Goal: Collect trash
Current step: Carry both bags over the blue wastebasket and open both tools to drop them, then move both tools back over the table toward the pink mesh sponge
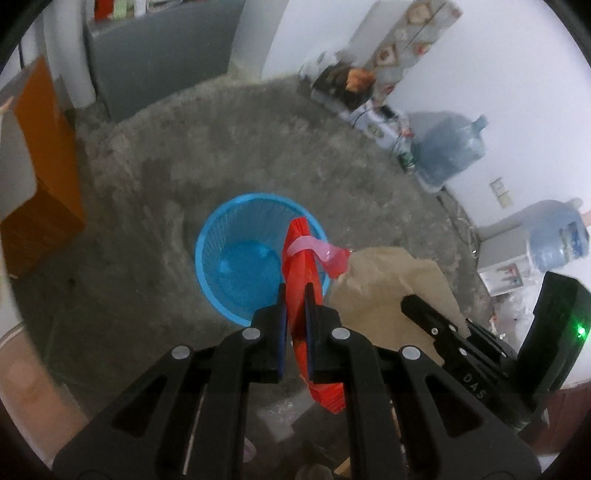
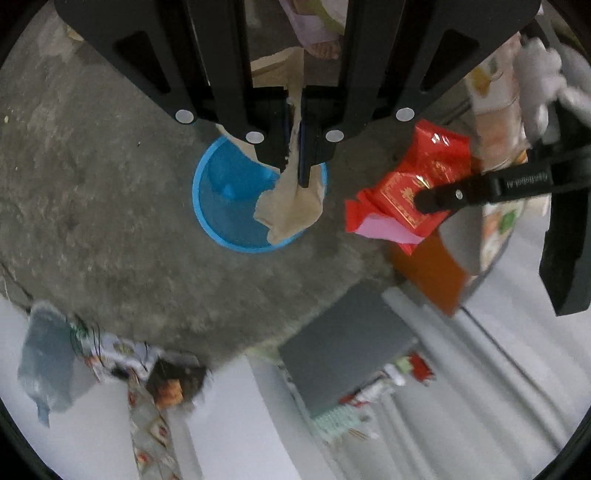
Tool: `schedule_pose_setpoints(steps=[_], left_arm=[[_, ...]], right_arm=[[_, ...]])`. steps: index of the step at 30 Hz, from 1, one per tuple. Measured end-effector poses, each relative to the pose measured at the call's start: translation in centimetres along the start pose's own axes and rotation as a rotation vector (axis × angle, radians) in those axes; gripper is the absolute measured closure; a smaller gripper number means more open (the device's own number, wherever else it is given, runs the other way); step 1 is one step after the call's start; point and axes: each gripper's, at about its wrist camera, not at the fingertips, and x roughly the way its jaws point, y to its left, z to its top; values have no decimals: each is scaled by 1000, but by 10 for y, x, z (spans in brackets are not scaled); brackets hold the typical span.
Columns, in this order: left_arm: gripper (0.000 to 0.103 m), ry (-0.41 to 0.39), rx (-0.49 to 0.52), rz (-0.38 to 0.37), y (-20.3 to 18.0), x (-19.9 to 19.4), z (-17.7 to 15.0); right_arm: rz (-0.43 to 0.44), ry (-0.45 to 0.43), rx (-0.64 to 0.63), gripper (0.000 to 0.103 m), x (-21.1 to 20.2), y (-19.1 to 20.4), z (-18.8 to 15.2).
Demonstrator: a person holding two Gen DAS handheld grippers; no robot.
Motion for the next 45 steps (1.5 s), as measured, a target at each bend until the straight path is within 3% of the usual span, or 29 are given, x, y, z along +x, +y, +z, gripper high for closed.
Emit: schedule_pose_setpoints(steps=[8, 10, 11, 12, 13, 20, 23, 27, 34, 37, 45], left_arm=[[95, 52, -63, 27, 27, 79, 30], [71, 66, -67, 46, 32, 96, 35], [65, 72, -71, 58, 34, 102, 36], [58, 75, -77, 72, 37, 110, 39], [57, 72, -78, 80, 39, 112, 39], [52, 51, -75, 77, 48, 107, 37], [51, 26, -50, 71, 48, 90, 35], [48, -16, 6, 40, 41, 40, 18], [27, -172, 83, 81, 34, -86, -29], [23, -218, 100, 108, 45, -136, -58], [15, -362, -86, 76, 101, -230, -137]], right_arm=[[-57, 35, 44, 98, 88, -9, 37], [-72, 71, 45, 92, 108, -12, 39], [-83, 92, 46, 85, 118, -14, 39], [-93, 107, 48, 68, 124, -15, 38], [-103, 116, 48, 61, 131, -17, 36], [-106, 105, 69, 58, 128, -21, 24], [-96, 57, 64, 58, 110, -15, 22], [-92, -38, 27, 55, 65, 5, 9], [-108, -228, -63, 28, -28, 70, -40], [-95, -294, -92, 18, -67, 101, -68], [4, -376, -232, 11, -133, 164, -113]])
